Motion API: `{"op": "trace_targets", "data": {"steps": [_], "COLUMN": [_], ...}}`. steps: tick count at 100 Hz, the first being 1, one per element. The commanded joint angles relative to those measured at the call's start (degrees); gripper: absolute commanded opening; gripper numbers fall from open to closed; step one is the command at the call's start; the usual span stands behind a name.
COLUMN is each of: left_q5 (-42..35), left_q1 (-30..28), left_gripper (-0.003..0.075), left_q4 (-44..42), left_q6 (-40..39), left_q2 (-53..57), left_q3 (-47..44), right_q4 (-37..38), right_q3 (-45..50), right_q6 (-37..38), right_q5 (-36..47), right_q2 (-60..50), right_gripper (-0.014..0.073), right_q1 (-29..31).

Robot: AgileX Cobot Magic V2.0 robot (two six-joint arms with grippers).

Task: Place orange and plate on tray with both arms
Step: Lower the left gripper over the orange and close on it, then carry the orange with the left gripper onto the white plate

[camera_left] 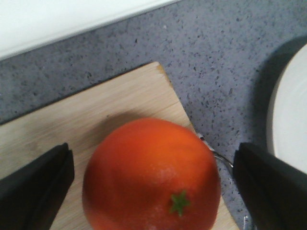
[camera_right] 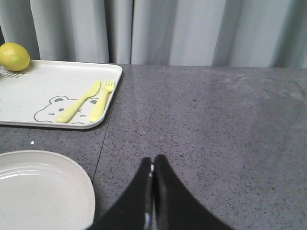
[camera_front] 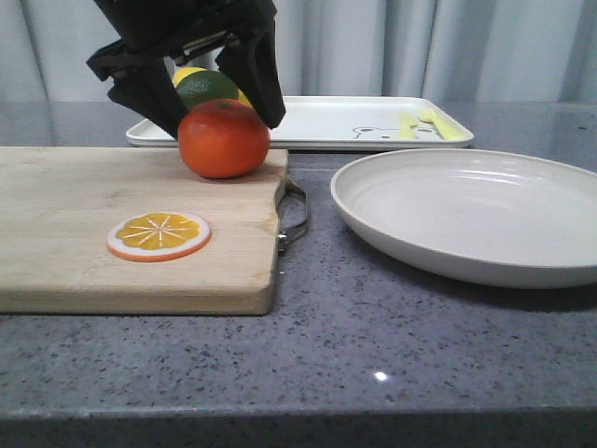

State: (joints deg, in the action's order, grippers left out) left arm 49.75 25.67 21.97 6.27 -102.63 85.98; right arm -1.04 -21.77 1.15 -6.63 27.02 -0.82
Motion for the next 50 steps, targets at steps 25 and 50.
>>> {"op": "trace_targets", "data": {"steps": [25, 50], "left_q5": [-0.8, 0.9], "left_q1": [0.3, 0.3], "left_gripper": [0.0499, 0.0295], "left_q4": [1.3, 3.1], "left_q6": [-0.1, -0.1], "left_q2": [1.4, 1.4], "left_q3": [2.0, 2.6], "right_q4": [0.6, 0.6], "right_q3": [-2.2, -2.2], "right_q6": [-0.2, -0.2], "right_q5": [4.4, 4.4], "right_q2": [0.7, 0.7], "right_gripper": [-0.0057, -0.0057], "right_q1": [0.3, 0.3]}}
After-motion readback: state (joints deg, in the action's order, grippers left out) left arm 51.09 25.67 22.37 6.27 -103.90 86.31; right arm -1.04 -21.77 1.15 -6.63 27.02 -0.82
